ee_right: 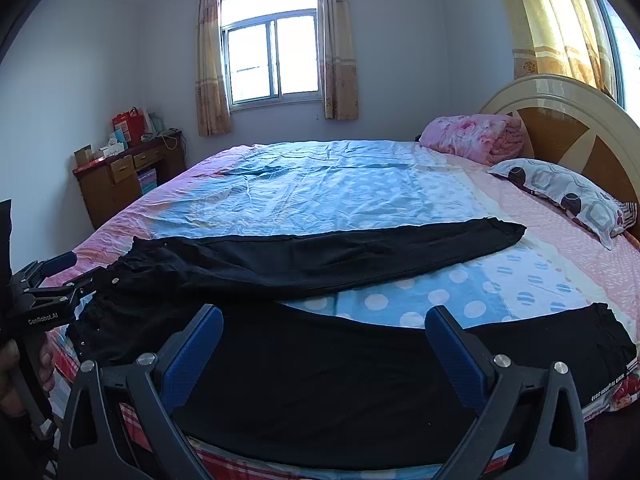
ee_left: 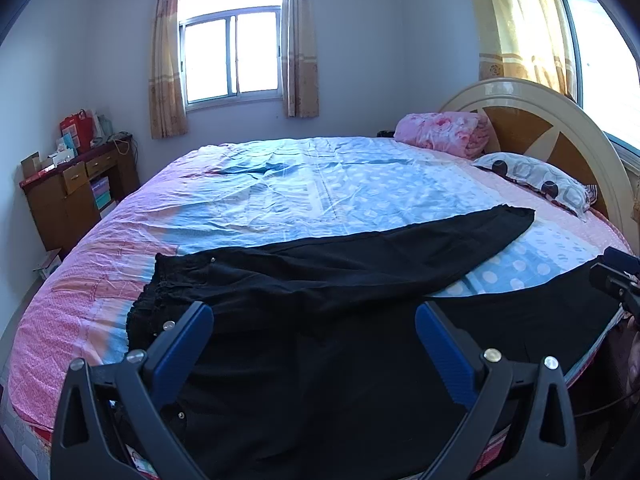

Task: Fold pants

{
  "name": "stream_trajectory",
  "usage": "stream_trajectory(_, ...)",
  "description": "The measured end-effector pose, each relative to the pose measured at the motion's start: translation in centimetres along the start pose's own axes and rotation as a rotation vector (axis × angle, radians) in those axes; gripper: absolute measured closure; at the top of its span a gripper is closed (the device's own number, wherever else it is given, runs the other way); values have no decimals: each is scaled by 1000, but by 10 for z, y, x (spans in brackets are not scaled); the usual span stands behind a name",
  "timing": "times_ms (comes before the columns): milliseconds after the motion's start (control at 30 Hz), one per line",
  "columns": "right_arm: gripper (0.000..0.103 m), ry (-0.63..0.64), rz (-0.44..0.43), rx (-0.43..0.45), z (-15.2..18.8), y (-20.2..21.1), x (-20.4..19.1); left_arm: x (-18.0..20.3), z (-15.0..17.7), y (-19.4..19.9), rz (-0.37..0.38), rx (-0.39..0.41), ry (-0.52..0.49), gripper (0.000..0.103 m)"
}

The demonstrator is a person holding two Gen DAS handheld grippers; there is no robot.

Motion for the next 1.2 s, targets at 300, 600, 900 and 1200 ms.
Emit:
stream_trajectory(300, 1, 7, -2, -6, 1, -2, -1, 0, -1, 1, 0, 3, 0, 0)
stream_trajectory(600, 1, 2, -4, -12, 3, -4, -3, -1, -1, 2, -3, 4, 2, 0)
stream_trajectory(900, 1, 5, -5, -16, 5, -5, -5, -1, -1, 2, -2, 2, 3, 0)
stream_trajectory(1200, 1, 7, -7, -20, 6, -6, -6, -2, -2, 2, -2, 1, 5, 0)
Point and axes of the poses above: each gripper's, at about its wrist camera, not at the fingertips, and y roughly against the way its jaws point, x to its right, z to its underside, the point moved 9 cm from there along -y, roughly the way its jaws point, and after that the axes turned 5 degrees about -x, right-handed, at the moved point
